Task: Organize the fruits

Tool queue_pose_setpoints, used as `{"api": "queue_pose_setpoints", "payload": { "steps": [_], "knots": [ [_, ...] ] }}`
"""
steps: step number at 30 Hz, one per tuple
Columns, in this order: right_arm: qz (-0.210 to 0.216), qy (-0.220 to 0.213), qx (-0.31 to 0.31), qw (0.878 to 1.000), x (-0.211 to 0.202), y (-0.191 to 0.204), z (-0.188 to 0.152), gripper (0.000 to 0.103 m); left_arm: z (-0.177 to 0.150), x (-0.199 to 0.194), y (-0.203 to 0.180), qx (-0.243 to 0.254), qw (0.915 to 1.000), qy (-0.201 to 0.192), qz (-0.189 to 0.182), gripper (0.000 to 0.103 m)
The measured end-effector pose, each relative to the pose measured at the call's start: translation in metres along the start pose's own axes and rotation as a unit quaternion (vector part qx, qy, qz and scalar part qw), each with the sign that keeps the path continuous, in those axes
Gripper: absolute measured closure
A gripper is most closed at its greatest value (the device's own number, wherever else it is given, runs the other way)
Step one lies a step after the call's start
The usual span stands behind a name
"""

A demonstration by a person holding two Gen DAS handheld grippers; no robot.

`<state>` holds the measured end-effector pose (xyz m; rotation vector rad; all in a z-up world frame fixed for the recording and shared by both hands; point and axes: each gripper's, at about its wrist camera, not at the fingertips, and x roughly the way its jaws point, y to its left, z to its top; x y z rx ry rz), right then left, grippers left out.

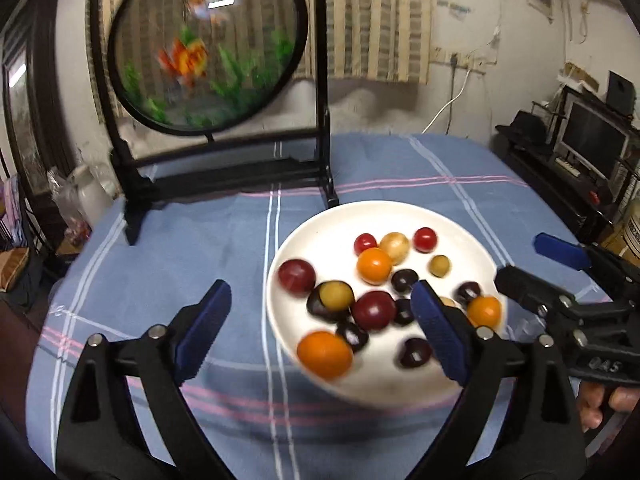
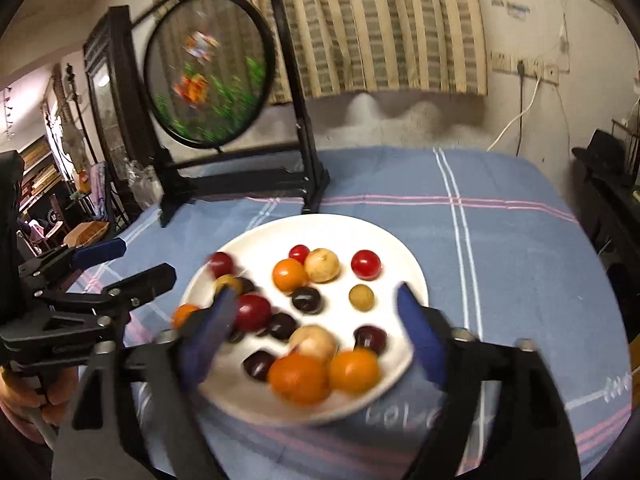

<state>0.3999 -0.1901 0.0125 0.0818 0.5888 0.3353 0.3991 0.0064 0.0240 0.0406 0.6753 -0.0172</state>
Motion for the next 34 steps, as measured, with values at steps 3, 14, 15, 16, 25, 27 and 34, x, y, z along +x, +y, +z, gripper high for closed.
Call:
{"api": "queue_pose_setpoints", "payload": {
  "steps": [3,14,15,16,25,27,34],
  "knots": [
    [0.007,-0.011,-0.011,1.000,-0.036,0.014,-0.017,0.001,-0.020,-0.038,-0.003,0.007,0.9999,-0.015,0.002,0.004],
    [-0.036,0.016,-0.053,0.998,-0.103,0.057,-0.102,0.001,-0.114,-0.117,-0.017,0.023,0.9997,-0.007,-0.002,0.002],
    [-0.033,0.019,-0.049,0.998,-0.106,0.058,-0.108,0.001,-0.118,-0.120,-0.017,0.023,0.9997,-0.004,-0.002,0.002],
    [-0.031,0.020,-0.046,0.998,-0.109,0.059,-0.111,0.001,-0.121,-0.122,-0.018,0.023,0.9997,-0.003,-0.002,0.003],
    [-0.035,0.014,-0.048,0.998,-0.130,0.069,-0.122,0.001,-0.141,-0.148,-0.020,0.020,0.9996,-0.011,-0.017,0.002],
    [-0.032,0.015,-0.047,0.998,-0.132,0.070,-0.123,0.001,-0.143,-0.152,-0.021,0.024,0.9996,-0.015,-0.005,0.002],
    [-0.040,0.021,-0.055,0.997,-0.133,0.070,-0.129,0.001,-0.146,-0.146,-0.014,0.009,0.9999,-0.001,0.010,0.002]
  ]
}}
